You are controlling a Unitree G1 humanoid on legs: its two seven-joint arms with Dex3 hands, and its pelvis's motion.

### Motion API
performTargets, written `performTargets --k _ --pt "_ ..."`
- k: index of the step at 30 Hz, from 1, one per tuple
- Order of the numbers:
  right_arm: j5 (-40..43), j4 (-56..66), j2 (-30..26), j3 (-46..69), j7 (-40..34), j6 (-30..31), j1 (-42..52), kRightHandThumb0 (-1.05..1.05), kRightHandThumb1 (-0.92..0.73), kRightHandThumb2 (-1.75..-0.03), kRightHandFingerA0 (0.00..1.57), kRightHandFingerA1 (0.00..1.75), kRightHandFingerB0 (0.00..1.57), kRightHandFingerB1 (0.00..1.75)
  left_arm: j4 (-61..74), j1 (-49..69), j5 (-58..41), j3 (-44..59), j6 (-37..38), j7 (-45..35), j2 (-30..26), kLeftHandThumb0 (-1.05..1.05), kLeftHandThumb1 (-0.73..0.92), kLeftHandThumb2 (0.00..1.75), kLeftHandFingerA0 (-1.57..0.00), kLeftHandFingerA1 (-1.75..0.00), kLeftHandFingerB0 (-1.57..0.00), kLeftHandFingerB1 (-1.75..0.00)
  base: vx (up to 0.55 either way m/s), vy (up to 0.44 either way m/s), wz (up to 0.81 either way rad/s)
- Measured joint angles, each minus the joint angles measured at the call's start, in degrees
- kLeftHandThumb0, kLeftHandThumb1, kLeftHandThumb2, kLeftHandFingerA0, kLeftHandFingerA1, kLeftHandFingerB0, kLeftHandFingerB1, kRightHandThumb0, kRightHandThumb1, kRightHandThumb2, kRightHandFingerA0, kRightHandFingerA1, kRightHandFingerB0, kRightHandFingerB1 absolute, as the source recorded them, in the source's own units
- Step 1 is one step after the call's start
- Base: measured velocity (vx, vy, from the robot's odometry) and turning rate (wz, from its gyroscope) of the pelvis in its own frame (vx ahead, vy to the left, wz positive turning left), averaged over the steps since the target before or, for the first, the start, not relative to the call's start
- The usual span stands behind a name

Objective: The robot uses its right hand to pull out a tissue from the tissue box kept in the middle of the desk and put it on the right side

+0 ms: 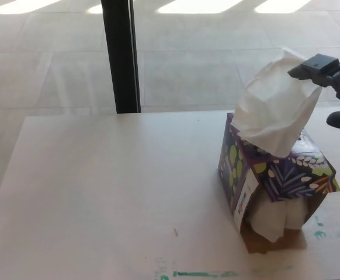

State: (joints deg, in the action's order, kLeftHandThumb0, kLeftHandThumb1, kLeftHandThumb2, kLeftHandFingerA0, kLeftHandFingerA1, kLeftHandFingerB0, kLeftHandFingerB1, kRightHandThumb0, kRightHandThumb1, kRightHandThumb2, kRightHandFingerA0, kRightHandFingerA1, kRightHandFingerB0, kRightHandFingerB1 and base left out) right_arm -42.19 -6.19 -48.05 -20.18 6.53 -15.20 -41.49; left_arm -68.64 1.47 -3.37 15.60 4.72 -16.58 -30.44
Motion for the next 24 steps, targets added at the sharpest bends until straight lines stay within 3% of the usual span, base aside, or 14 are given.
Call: performTargets --k 1,2,7,8,9,13,14,17,18,19,21,22,23,24 --pt "-0.4 0.0 0.4 0.0 -0.3 -0.4 0.0 -0.43 -0.69 -0.61 0.82 1.23 0.36 0.36 0.0 0.0 0.0 -0.1 0.1 0.0 -0.1 -0.77 0.83 1.02 -0.74 -1.05 -0.45 -0.93 0.00 0.000 0.00" --pt "-0.9 -0.1 0.8 0.0 -0.6 -0.8 0.0 -0.41 -0.69 -0.63 0.87 1.25 0.41 0.36 -0.1 0.0 0.0 -0.3 0.2 0.0 -0.1 -0.81 0.74 1.15 -0.76 -1.01 -0.52 -0.88 0.00 0.000 0.00" --pt "-3.2 -2.3 2.5 0.0 -2.6 -2.3 -0.3 -0.37 -0.68 -0.60 0.91 1.28 0.42 0.38 -0.6 -0.1 -0.1 -0.4 0.3 -0.1 -0.2 -0.77 0.77 1.15 -0.74 -0.98 -0.51 -0.87 0.00 0.000 0.00" --pt "-3.4 -2.5 2.6 0.0 -2.8 -2.4 -0.3 -0.36 -0.67 -0.60 0.91 1.31 0.42 0.39 -0.6 0.0 0.0 -0.4 0.4 -0.1 -0.2 -0.82 0.66 1.25 -0.77 -0.98 -0.43 -0.81 0.00 0.000 0.00" --pt "-4.0 -3.0 3.0 0.0 -3.4 -2.7 -0.3 -0.35 -0.66 -0.62 0.92 1.39 0.42 0.41 -0.6 -0.1 0.0 -0.6 0.5 -0.2 -0.2 -0.82 0.65 1.25 -0.77 -0.98 -0.43 -0.81 0.00 0.000 0.00" --pt "-6.5 -4.3 3.4 -0.4 -5.9 -3.2 0.2 -0.35 -0.65 -0.62 0.92 1.41 0.43 0.41 -0.6 -0.4 0.0 -0.7 0.7 -0.4 -0.2 -0.82 0.66 1.25 -0.78 -0.98 -0.45 -0.82 0.00 0.000 0.00" --pt "-7.1 -4.5 3.4 -0.5 -6.2 -3.4 0.4 -0.35 -0.66 -0.60 0.94 1.39 0.45 0.40 -0.6 -0.4 0.0 -0.7 0.8 -0.4 -0.2 -0.78 0.76 1.18 -0.75 -0.99 -0.52 -0.89 0.00 0.000 0.00" --pt "-8.6 -4.9 3.4 -1.6 -6.8 -3.8 0.9 -0.35 -0.65 -0.60 0.95 1.44 0.56 0.43 -0.4 -0.3 0.0 -0.9 1.0 -0.4 -0.2 -0.81 0.66 1.25 -0.76 -0.97 -0.44 -0.82 0.00 0.000 0.00" --pt "-9.4 -5.2 3.4 -2.1 -7.0 -4.1 1.0 -0.39 -0.64 -0.60 0.95 1.58 0.81 0.57 -0.3 -0.3 0.0 -1.0 1.0 -0.5 -0.2 -0.79 0.76 1.15 -0.75 -0.98 -0.52 -0.87 0.00 0.000 0.00" --pt "-10.1 -5.4 3.4 -2.4 -7.2 -4.2 1.0 -0.39 -0.64 -0.59 0.94 1.63 0.86 0.59 -0.2 -0.3 0.0 -1.0 1.1 -0.5 -0.2 -0.79 0.76 1.16 -0.74 -0.97 -0.53 -0.87 0.00 0.000 0.00" --pt "-11.4 -6.0 3.4 -3.1 -7.6 -4.4 1.0 -0.39 -0.61 -0.63 0.96 1.69 0.89 0.65 -0.2 -0.3 0.0 -1.2 1.1 -0.5 -0.2 -0.77 0.67 1.25 -0.77 -0.96 -0.45 -0.81 0.00 0.000 0.00" --pt "-11.9 -6.5 3.4 -3.4 -8.0 -4.5 1.0 -0.40 -0.61 -0.63 0.95 1.70 0.86 0.69 -0.2 -0.3 0.0 -1.3 1.2 -0.5 -0.2 -0.77 0.77 1.15 -0.74 -0.98 -0.52 -0.88 0.00 0.000 0.00" --pt "-12.4 -7.1 3.4 -3.6 -8.7 -4.7 1.0 -0.41 -0.61 -0.64 0.93 1.70 0.85 0.69 -0.1 -0.3 0.0 -1.3 1.2 -0.5 -0.2 -0.77 0.75 1.16 -0.74 -0.98 -0.52 -0.87 0.00 0.000 0.00" --pt "-12.8 -7.5 3.4 -3.6 -9.4 -4.7 1.0 -0.37 -0.68 -0.61 0.94 1.71 0.85 0.78 -0.1 -0.4 0.0 -1.3 1.2 -0.5 -0.2 -0.78 0.81 1.05 -0.74 -1.04 -0.47 -0.92 0.00 0.000 0.00"
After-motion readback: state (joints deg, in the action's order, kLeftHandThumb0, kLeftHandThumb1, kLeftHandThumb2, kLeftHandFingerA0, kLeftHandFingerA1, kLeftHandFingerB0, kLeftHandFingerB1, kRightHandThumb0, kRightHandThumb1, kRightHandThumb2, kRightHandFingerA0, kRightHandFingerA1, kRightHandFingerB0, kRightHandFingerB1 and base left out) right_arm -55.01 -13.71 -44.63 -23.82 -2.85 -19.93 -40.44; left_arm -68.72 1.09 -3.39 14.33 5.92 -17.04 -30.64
